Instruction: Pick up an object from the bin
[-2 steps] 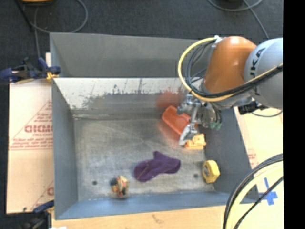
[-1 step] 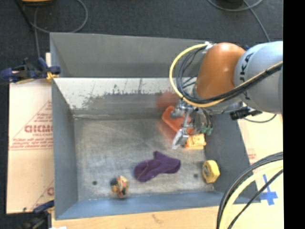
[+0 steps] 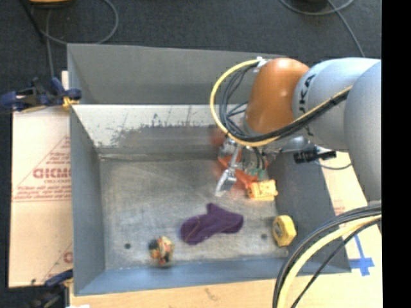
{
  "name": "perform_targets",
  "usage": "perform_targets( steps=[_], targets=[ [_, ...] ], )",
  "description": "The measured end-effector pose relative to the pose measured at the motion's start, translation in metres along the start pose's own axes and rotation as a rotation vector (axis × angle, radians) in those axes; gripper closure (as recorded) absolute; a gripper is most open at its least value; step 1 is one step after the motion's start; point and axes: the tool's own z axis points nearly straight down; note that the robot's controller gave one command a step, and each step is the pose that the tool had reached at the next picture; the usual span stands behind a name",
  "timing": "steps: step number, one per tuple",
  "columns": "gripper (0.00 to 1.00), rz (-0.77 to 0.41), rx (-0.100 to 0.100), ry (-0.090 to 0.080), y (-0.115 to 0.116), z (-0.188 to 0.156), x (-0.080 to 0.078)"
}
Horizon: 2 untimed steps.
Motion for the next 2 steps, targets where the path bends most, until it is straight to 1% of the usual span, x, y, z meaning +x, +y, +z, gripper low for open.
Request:
perform_targets(
  steps=[1,2],
  targets=[
    [0.0,0.021,-0.001,0.008,0.029,-0.003,0.03],
    [0.0,-0.167,-0.002,0.006,-0.018,-0.023,0.054]
  ],
)
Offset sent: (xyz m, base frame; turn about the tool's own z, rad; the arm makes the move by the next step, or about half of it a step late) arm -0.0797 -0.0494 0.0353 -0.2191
